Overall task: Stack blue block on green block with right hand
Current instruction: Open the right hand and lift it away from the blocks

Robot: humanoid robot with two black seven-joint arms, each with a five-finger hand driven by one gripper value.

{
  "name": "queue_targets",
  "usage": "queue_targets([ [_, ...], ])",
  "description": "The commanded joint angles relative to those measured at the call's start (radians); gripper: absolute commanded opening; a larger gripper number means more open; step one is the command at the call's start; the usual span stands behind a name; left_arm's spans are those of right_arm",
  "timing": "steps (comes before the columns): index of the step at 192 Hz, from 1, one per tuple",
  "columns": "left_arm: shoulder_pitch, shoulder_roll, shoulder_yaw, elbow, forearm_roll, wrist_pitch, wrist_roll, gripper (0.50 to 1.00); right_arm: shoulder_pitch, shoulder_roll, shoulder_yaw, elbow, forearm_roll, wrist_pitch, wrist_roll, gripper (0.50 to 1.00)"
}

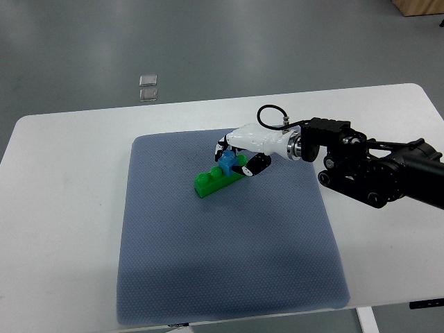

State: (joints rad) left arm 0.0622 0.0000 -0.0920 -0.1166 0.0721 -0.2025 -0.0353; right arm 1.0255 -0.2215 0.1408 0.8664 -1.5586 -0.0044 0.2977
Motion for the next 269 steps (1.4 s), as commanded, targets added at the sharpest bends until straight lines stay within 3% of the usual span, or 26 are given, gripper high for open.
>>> queue_targets([
  [1, 0.001, 0.000, 0.000, 0.000, 0.000, 0.000, 0.000, 1.000, 0.004, -0.001, 0.000, 0.000, 0.000, 0.000, 0.000, 0.562],
  [17, -0.001, 0.000, 0.000, 0.000, 0.000, 0.000, 0.000, 1.000, 0.004, 0.001, 0.000, 0.000, 0.000, -0.002, 0.000, 0.572],
  [18, 0.001, 0.000, 0.000, 0.000, 0.000, 0.000, 0.000, 1.000, 0.004, 0.001, 0.000, 0.000, 0.000, -0.002, 0.000, 0.616],
  [23, 0.001, 0.000, 0.000, 0.000, 0.000, 0.000, 0.000, 1.000, 0.005, 0.002, 0.002, 0.000, 0.000, -0.003, -0.002, 0.656],
  [25, 0.001, 0.000, 0.000, 0.000, 0.000, 0.000, 0.000, 1.000, 0.005, 0.002, 0.002, 0.000, 0.002, -0.006, -0.002, 0.698],
  [41, -0.001, 0.000, 0.000, 0.000, 0.000, 0.000, 0.000, 1.000, 0.005, 0.002, 0.000, 0.002, 0.003, -0.020, -0.003, 0.782],
  [52, 0.001, 0.000, 0.000, 0.000, 0.000, 0.000, 0.000, 1.000, 0.005, 0.004, 0.000, 0.002, 0.003, -0.022, -0.003, 0.887],
  [68, -0.001, 0.000, 0.000, 0.000, 0.000, 0.000, 0.000, 1.000, 0.007, 0.002, 0.000, 0.002, 0.003, -0.019, -0.005, 0.915],
  [126, 0.001, 0.000, 0.000, 0.000, 0.000, 0.000, 0.000, 1.000, 0.031, -0.010, 0.002, 0.014, 0.026, -0.005, -0.008, 0.919],
  [176, -0.001, 0.000, 0.000, 0.000, 0.000, 0.000, 0.000, 1.000, 0.065, -0.067, 0.118, 0.065, 0.242, 0.213, -0.022, 0.919],
  [195, 0.001, 0.000, 0.000, 0.000, 0.000, 0.000, 0.000, 1.000, 0.062, -0.085, 0.155, 0.062, 0.321, 0.253, -0.037, 0.919],
  [269, -0.001, 0.000, 0.000, 0.000, 0.000, 0.000, 0.000, 1.000, -0.002, -0.101, 0.171, -0.024, 0.976, 0.233, -0.081, 0.917],
])
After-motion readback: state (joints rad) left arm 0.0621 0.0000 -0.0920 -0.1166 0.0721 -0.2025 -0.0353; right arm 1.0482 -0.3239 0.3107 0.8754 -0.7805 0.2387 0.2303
